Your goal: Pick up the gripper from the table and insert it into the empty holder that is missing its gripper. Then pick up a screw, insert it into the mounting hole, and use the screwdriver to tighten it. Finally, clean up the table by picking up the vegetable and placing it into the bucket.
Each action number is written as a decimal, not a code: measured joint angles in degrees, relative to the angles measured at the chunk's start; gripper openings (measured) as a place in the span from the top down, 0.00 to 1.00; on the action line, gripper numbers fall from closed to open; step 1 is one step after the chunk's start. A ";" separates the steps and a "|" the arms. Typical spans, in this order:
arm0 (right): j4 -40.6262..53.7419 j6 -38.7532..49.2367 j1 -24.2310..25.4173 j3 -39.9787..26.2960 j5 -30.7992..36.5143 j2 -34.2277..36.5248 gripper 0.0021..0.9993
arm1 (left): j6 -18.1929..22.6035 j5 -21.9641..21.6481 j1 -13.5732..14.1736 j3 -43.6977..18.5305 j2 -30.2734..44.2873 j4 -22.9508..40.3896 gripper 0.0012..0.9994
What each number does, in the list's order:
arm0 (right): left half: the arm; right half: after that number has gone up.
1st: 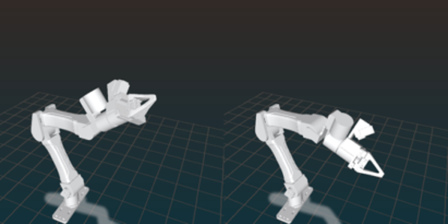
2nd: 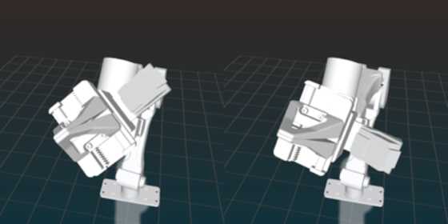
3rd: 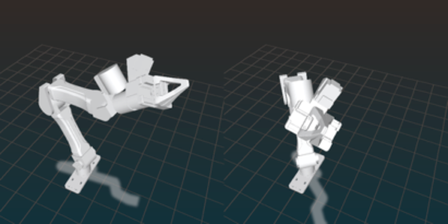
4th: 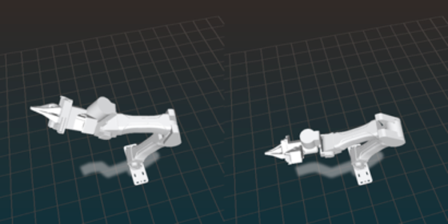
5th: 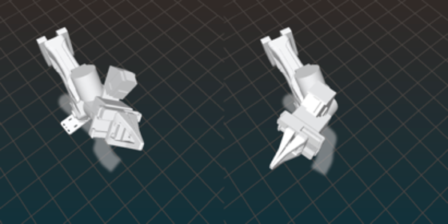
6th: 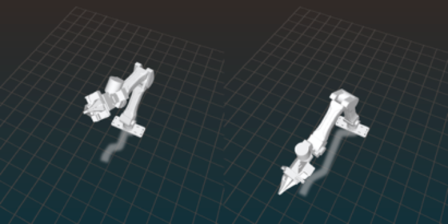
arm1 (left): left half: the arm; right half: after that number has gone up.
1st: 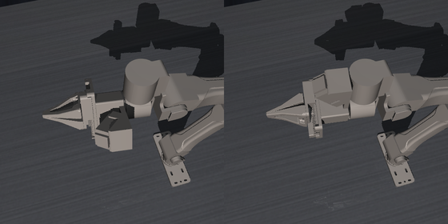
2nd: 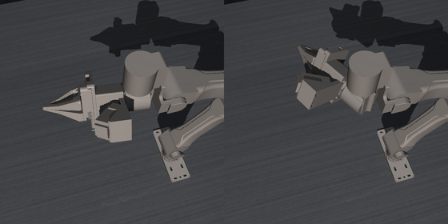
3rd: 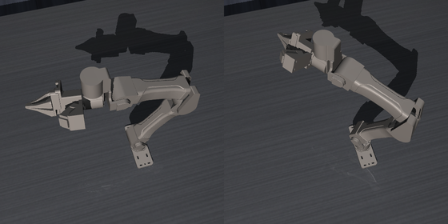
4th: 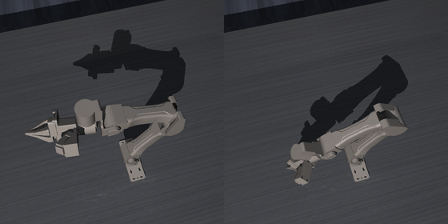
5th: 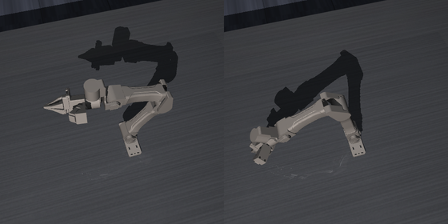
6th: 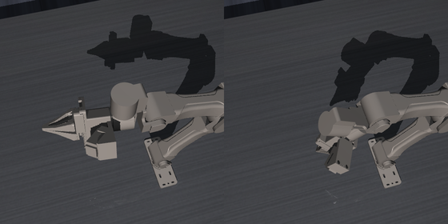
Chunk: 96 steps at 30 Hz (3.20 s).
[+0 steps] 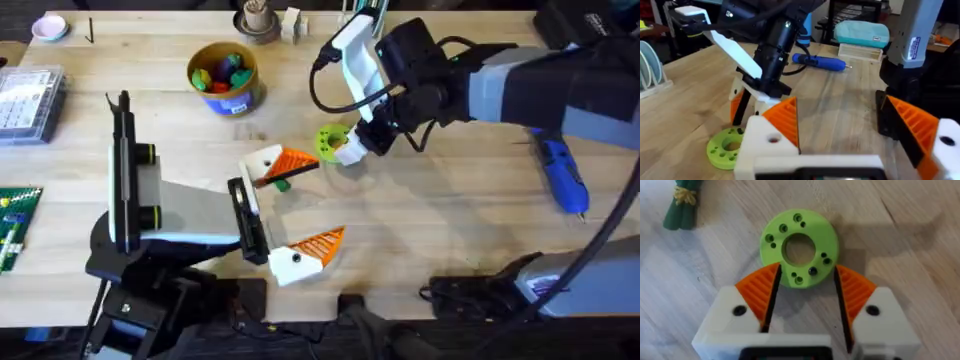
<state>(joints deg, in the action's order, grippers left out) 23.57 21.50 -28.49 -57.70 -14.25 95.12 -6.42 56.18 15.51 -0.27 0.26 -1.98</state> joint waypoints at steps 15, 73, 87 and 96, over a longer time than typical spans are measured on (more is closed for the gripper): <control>-0.94 -0.44 0.00 -0.02 -0.21 1.17 0.54 | 0.00 -0.09 0.00 0.00 0.01 0.00 0.01; -3.91 -3.74 -0.02 -0.12 -1.52 1.15 0.55 | 0.00 -0.11 0.00 0.00 0.01 0.00 0.01; -1.01 -3.78 -4.49 -3.22 4.35 1.12 0.53 | 0.00 -0.24 0.00 0.00 0.01 0.00 0.01; 0.59 -3.78 -5.35 -3.38 7.40 1.10 0.53 | 0.00 -0.24 0.00 0.00 0.01 0.00 0.01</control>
<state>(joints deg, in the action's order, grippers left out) 24.16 17.72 -33.85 -61.08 -6.85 96.22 -6.42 55.94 15.51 -0.27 0.27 -1.98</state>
